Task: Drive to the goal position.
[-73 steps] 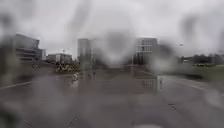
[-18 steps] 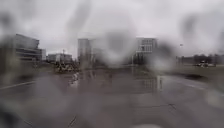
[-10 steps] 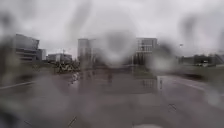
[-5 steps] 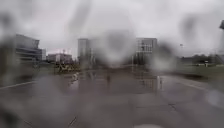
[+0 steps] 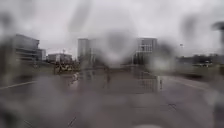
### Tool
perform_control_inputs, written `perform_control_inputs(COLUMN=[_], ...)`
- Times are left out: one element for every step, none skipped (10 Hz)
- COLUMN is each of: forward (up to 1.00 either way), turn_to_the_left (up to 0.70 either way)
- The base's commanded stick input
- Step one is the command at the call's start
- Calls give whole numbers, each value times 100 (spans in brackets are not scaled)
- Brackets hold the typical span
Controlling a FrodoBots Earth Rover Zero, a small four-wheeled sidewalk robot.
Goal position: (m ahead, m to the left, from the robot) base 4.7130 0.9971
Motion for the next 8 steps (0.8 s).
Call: perform_control_inputs(forward=[7,7,7,7,7,7,7,7], turn_to_the_left=[0,0,0,0,0,0,0,0])
